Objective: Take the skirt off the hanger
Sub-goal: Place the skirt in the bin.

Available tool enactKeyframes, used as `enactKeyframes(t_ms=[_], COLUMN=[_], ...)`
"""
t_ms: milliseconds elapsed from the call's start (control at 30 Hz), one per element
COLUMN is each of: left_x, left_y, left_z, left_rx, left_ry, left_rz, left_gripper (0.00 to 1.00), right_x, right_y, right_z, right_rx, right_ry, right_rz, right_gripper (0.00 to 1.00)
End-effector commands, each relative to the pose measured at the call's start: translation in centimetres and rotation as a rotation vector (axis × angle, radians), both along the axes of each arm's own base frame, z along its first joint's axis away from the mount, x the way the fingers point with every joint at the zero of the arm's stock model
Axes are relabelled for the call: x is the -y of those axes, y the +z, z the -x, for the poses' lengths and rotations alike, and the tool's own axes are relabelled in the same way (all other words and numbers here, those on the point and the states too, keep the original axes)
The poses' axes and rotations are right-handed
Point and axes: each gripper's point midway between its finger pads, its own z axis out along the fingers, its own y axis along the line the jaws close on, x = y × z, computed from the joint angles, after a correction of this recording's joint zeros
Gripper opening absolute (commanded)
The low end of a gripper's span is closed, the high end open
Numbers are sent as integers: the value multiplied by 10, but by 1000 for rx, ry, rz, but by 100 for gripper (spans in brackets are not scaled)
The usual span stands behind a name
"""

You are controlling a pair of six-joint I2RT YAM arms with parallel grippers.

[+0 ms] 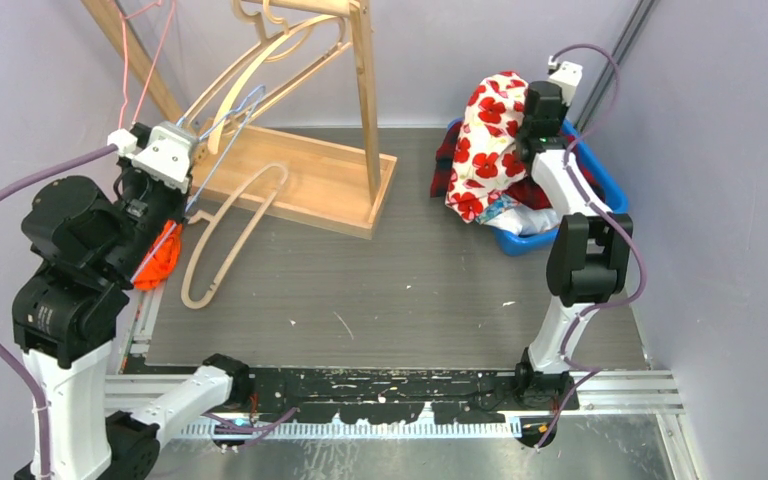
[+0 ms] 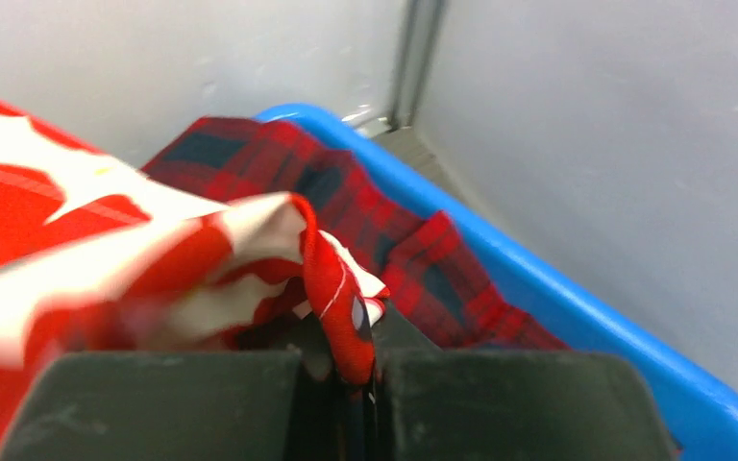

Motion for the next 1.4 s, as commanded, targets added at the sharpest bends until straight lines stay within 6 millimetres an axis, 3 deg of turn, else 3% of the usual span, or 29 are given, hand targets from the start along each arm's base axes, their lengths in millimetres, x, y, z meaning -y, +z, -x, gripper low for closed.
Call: enactKeyframes(t_ms=[0,167,300,400,633,767,800,867,967,1133,1367], left_x=[-14,-26,-35,-40,-34,-36,-38,-41,-42,-37,-27], left_y=[20,28,39,47,56,60,59,56,50,44,36], left_z=[-13,-16,-20,-25,-36,-29,-28,-24,-21,-18,1], left_rx=[67,93,129,156,177,191,188,181,170,163,147], left_ry=[90,157,216,248,240,241,248,256,256,224,142], left_rz=[-35,-45,-60,-74,-66,-57,-60,-64,-73,-56,19], left_gripper=[0,0,0,0,0,0,0,0,0,0,0], right_x=[80,134,136,112,20,13,13,17,17,3,-22], right_y=[66,80,59,39,-2,-24,-22,-9,20,65,152], right_z=[35,63,78,72,48,52,53,56,62,83,113], right_rx=[147,149,87,78,-7,-33,-34,-13,49,184,429], right_ry=[-231,-325,-300,-206,5,-35,-38,-59,-45,21,141], right_rz=[16,34,43,-26,-119,-202,-196,-165,-122,-115,-52], right_gripper=[1,1,1,1,1,2,11,53,68,71,74])
